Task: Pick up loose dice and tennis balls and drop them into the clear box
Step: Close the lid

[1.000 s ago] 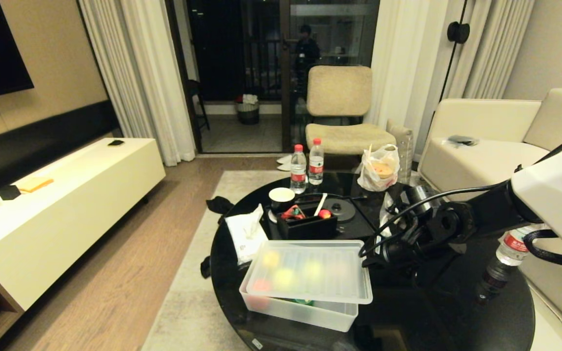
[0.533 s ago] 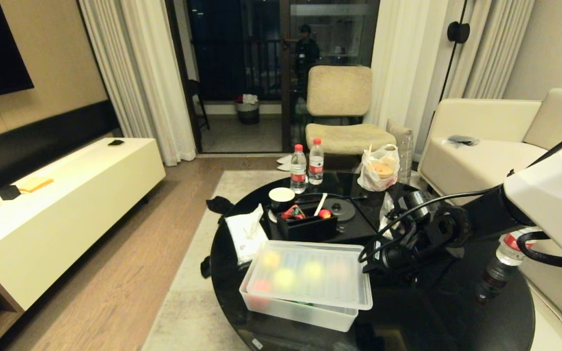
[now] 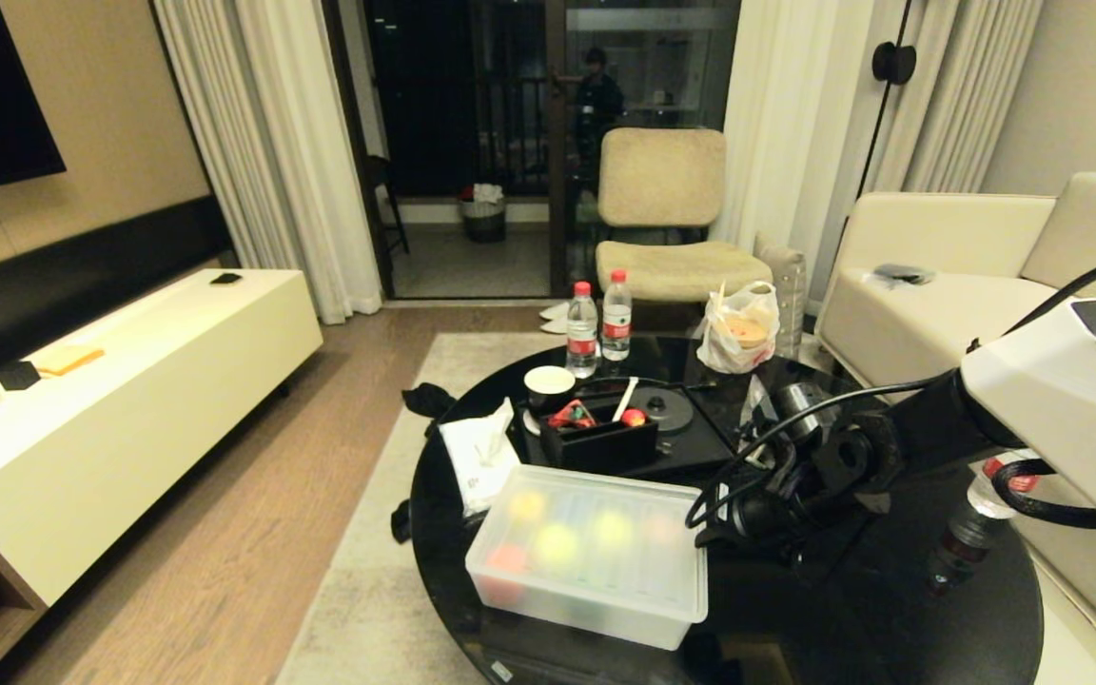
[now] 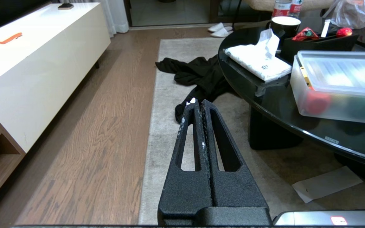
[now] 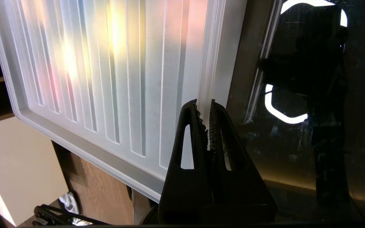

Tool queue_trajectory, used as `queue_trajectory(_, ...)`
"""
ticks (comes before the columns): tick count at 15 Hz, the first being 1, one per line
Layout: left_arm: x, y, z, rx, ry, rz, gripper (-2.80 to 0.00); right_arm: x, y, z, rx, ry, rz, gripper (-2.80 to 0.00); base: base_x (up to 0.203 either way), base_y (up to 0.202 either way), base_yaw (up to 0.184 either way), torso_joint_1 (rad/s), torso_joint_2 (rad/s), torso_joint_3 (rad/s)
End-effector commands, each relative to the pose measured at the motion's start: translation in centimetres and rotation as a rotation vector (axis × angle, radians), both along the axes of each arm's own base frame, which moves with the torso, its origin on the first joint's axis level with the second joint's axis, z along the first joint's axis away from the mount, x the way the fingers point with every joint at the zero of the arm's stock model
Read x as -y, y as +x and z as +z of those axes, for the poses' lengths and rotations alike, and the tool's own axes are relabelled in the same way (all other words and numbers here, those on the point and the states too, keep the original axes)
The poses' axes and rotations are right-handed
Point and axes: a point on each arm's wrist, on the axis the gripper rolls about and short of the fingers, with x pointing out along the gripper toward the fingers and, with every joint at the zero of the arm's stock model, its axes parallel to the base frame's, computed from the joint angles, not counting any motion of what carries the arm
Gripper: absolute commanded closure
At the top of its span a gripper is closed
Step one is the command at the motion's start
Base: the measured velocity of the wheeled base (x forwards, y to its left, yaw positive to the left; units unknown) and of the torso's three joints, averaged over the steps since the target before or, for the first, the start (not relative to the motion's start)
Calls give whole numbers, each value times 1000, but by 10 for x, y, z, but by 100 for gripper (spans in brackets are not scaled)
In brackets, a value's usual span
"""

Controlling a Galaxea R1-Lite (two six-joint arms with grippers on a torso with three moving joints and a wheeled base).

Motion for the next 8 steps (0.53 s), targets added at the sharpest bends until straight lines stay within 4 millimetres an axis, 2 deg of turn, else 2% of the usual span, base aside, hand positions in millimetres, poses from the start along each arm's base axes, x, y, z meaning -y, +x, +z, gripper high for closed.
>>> queue_trajectory(1, 0, 0, 0, -2, 0, -1, 0, -1, -2, -3, -14, 2, 2, 0, 0, 0, 0, 0, 0, 0)
queue_trajectory(8, 0, 0, -1, -4, 0, -1, 0, -1, -3, -5, -21, 0, 3, 0, 0, 0, 0, 0, 0, 0)
